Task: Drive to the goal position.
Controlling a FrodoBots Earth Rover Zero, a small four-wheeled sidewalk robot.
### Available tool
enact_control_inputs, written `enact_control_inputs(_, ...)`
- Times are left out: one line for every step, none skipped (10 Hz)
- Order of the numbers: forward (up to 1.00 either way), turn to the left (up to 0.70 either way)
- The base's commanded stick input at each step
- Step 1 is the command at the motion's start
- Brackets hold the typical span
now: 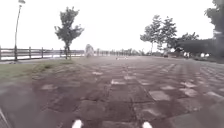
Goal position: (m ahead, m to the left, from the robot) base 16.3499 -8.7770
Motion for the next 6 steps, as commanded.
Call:
enact_control_inputs(0.85,0.01)
enact_control_inputs(0.85,0.01)
enact_control_inputs(0.85,0.01)
enact_control_inputs(0.85,0.01)
enact_control_inputs(0.85,0.01)
enact_control_inputs(0.85,0.01)
